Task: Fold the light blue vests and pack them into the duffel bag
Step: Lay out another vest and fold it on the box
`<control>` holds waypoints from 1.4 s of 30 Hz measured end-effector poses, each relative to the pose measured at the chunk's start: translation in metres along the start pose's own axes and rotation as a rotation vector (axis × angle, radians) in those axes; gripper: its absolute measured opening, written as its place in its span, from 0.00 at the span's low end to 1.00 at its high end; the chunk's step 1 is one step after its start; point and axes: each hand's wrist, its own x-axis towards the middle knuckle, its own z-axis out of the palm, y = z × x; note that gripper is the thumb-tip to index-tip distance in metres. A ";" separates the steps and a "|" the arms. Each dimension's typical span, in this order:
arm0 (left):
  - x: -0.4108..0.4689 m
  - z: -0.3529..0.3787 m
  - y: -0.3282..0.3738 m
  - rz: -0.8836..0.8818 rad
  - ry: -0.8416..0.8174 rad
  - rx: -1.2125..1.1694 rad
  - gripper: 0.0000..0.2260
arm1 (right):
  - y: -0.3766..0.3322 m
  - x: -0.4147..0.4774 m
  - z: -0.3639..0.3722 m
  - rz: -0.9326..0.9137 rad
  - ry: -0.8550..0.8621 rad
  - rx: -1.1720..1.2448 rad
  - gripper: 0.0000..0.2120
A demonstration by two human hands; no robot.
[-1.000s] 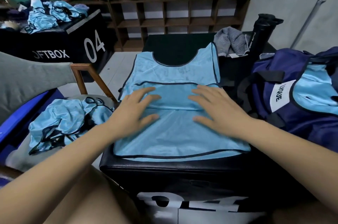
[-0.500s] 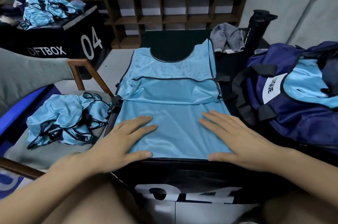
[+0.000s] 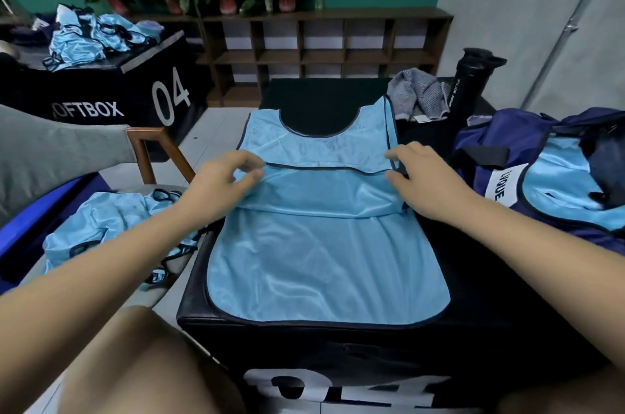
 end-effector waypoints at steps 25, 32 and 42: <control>0.058 -0.014 -0.007 -0.189 -0.047 0.099 0.05 | 0.008 0.062 -0.029 0.184 -0.177 0.045 0.09; 0.011 -0.029 0.017 -0.171 -0.022 -0.151 0.04 | 0.014 0.048 0.010 0.150 -0.313 0.138 0.27; -0.033 -0.056 0.032 -0.083 -0.126 0.001 0.15 | -0.002 0.043 0.022 0.032 -0.096 0.088 0.03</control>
